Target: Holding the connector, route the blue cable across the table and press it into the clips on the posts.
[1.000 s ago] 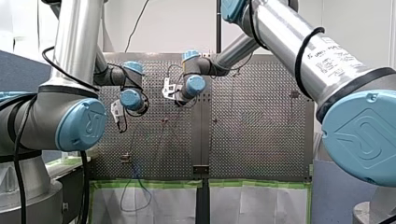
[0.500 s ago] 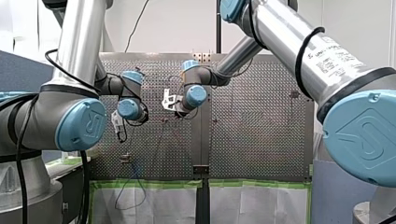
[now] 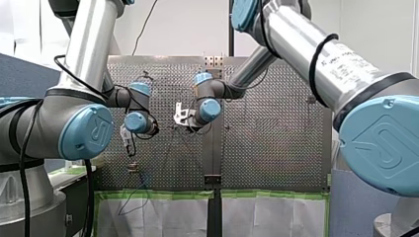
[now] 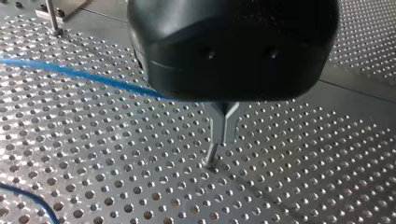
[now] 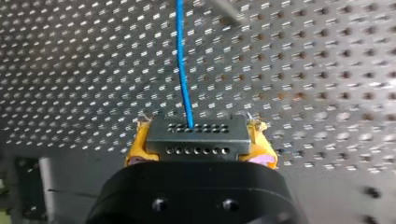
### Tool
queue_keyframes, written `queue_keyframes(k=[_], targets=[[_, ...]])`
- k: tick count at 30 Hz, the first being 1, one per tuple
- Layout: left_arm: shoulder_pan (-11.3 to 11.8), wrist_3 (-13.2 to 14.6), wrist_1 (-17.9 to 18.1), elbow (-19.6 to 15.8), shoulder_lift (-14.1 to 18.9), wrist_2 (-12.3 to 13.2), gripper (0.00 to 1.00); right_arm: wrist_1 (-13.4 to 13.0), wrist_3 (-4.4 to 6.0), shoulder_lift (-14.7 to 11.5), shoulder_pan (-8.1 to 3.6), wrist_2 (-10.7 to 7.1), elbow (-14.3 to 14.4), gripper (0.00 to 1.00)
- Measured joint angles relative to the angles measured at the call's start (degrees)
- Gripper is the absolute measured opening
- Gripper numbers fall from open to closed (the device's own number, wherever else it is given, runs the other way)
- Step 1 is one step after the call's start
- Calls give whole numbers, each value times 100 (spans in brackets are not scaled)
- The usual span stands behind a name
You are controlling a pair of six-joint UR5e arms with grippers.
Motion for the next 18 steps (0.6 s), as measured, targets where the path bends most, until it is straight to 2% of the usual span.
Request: queue_keyframes(k=[7,11,18], targets=[[7,-24,72,98,-88,47,0,-23,79,53,-106,-28,-34,0],[15,14,48,235,-249,57,0,-27,150,55,-177,-48,-40,0],[62,35,88,445,-564,-7,0,-72,210,58,-274,-127,-39,0]])
